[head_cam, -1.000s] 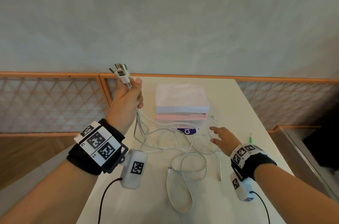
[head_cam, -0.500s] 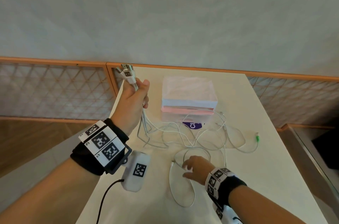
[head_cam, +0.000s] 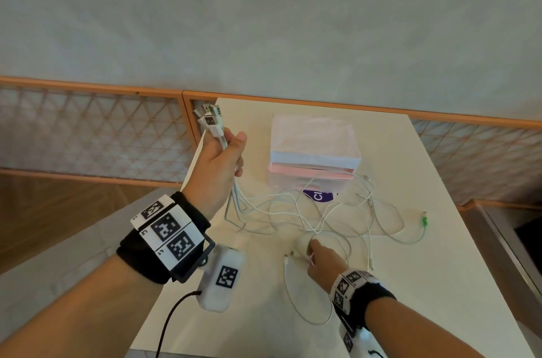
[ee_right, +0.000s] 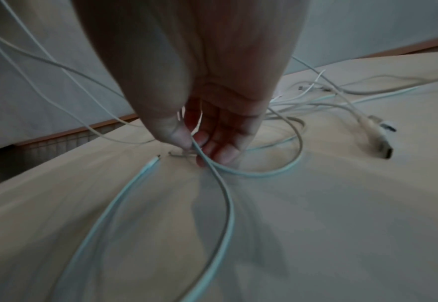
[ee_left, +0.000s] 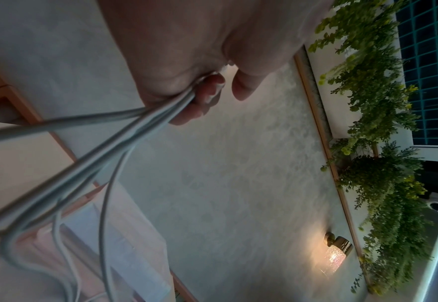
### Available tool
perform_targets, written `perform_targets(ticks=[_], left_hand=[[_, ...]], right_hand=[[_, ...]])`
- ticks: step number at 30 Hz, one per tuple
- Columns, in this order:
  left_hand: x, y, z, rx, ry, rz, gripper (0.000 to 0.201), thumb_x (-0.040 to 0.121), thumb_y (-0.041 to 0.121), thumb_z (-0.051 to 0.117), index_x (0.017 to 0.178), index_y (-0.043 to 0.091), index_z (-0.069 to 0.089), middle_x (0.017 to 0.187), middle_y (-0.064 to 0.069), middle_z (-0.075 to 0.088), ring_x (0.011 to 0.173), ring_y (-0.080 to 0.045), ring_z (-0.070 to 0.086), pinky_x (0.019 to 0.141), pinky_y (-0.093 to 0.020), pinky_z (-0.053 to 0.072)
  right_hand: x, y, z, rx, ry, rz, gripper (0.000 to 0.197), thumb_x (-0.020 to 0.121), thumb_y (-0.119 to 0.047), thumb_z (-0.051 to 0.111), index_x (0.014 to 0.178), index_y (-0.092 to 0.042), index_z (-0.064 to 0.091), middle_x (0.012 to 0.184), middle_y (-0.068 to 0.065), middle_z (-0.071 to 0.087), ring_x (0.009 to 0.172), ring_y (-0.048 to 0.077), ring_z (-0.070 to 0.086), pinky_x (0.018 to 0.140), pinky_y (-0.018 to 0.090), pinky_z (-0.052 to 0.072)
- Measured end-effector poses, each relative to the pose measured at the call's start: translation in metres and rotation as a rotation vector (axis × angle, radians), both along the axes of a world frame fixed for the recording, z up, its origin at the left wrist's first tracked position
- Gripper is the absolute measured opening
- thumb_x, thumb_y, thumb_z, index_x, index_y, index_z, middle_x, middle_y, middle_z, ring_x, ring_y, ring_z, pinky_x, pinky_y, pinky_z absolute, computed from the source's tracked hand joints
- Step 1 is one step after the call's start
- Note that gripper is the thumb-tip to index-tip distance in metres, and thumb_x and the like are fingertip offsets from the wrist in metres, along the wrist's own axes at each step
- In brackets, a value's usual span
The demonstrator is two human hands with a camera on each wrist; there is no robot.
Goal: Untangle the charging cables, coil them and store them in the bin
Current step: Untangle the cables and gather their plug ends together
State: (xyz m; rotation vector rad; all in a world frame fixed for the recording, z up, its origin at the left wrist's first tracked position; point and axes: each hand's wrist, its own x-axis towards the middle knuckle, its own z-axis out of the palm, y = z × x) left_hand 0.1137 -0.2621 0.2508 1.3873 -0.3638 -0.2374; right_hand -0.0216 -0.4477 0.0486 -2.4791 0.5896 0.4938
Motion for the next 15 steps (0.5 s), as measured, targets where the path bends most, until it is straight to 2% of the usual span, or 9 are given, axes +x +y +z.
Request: perform_targets(ticks=[2,5,7,10,12,13,15], left_hand=[[-0.001,0.0,0.001,0.002,0.012,0.003,0.019,0.095,0.017,0.046,0.081,0.023,0.034,0.069,0.004,0.031,0.047,-0.005,0.033,0.054,-0.022,0.033],[-0.002,0.0,0.002,0.01,0.025,0.006,0.022,0.097,0.012,0.042,0.08,0.023,0.034,0.068,0.004,0.031,0.047,-0.005,0.032,0.055,-0.023,0.032],[-0.003,0.0,0.001,0.015,0.032,0.013,0.022,0.097,0.012,0.042,0.08,0.023,0.034,0.067,0.003,0.031,0.047,-0.005,0.032,0.055,-0.024,0.032],[-0.005,-0.001,0.001,0.028,0.03,0.017,0.022,0.097,0.012,0.043,0.08,0.023,0.035,0.067,0.004,0.032,0.047,-0.005,0.033,0.055,-0.024,0.033],[-0.006,-0.002,0.002,0.031,0.022,0.014,0.021,0.097,0.012,0.043,0.08,0.022,0.035,0.068,0.004,0.032,0.047,-0.005,0.032,0.055,-0.024,0.033],[-0.007,-0.002,0.002,0.033,0.019,0.012,0.021,0.097,0.012,0.043,0.08,0.022,0.035,0.068,0.004,0.032,0.047,-0.005,0.032,0.055,-0.024,0.033],[-0.007,-0.002,0.003,0.038,0.019,0.008,0.021,0.097,0.012,0.043,0.08,0.022,0.035,0.067,0.004,0.031,0.048,-0.005,0.032,0.056,-0.024,0.033]], right_hand=[[-0.001,-0.004,0.005,0.02,-0.054,-0.03,0.015,0.086,-0.012,0.047,0.099,-0.016,0.045,0.091,0.008,0.061,0.077,0.023,0.054,0.069,0.027,0.041],[-0.005,-0.011,0.011,0.107,-0.167,-0.135,0.017,0.088,-0.01,0.048,0.103,-0.018,0.044,0.086,0.009,0.065,0.072,0.023,0.06,0.065,0.03,0.048],[-0.008,-0.015,0.014,0.119,-0.186,-0.15,0.016,0.087,-0.005,0.046,0.09,-0.02,0.041,0.08,0.008,0.06,0.066,0.022,0.055,0.06,0.027,0.045],[-0.01,-0.02,0.009,0.044,-0.149,-0.078,0.017,0.086,-0.001,0.046,0.085,-0.018,0.047,0.09,0.006,0.056,0.081,0.027,0.059,0.069,0.027,0.044],[-0.01,-0.021,0.005,0.079,-0.154,-0.105,0.022,0.087,-0.002,0.045,0.095,-0.017,0.059,0.094,0.001,0.055,0.086,0.023,0.059,0.076,0.026,0.044],[-0.011,-0.022,0.003,0.118,-0.16,-0.139,0.029,0.087,-0.001,0.043,0.105,-0.016,0.061,0.094,-0.001,0.055,0.084,0.019,0.057,0.075,0.025,0.044],[-0.011,-0.023,0.002,0.174,-0.173,-0.192,0.047,0.084,0.006,0.039,0.121,-0.019,0.053,0.101,-0.002,0.054,0.084,0.018,0.055,0.068,0.023,0.043]])
